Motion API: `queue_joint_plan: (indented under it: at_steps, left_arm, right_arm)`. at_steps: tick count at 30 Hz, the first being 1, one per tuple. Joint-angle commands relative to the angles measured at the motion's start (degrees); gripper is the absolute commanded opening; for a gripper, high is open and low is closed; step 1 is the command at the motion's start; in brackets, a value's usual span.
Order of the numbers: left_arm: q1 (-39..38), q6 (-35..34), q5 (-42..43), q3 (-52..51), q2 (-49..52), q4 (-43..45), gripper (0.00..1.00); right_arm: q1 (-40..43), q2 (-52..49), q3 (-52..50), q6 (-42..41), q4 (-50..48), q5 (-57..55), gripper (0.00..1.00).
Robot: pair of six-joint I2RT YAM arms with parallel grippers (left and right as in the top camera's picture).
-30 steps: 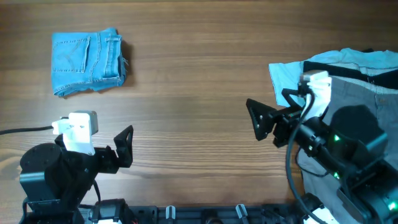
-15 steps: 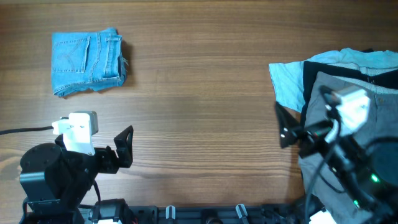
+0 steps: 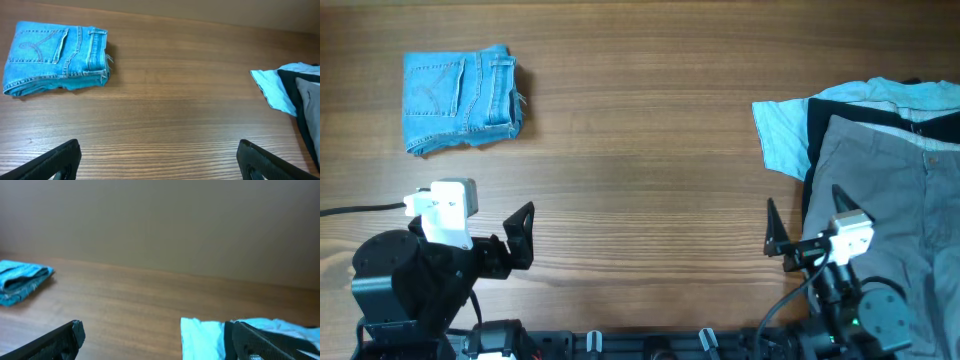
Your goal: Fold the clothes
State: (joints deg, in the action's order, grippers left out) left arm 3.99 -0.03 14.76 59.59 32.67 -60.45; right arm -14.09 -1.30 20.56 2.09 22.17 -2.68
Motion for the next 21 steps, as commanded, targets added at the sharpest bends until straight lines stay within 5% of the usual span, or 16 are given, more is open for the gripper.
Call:
queue_joint_plan:
  at_steps: [1, 7, 21]
  left_arm:
    - [-0.4, 0.9, -0.5, 0.5, -0.3, 0.1, 1.00]
    - [-0.4, 0.9, -0.5, 0.5, -0.3, 0.1, 1.00]
    - [-0.4, 0.9, -0.5, 0.5, -0.3, 0.1, 1.00]
  right_arm:
    - [0.3, 1.1, -6.0, 0.8, -1.8, 1.1, 1.00]
    - [0.3, 1.1, -17.1, 0.8, -15.7, 1.1, 1.00]
    - [0.3, 1.1, -17.3, 0.9, -15.7, 1.1, 1.00]
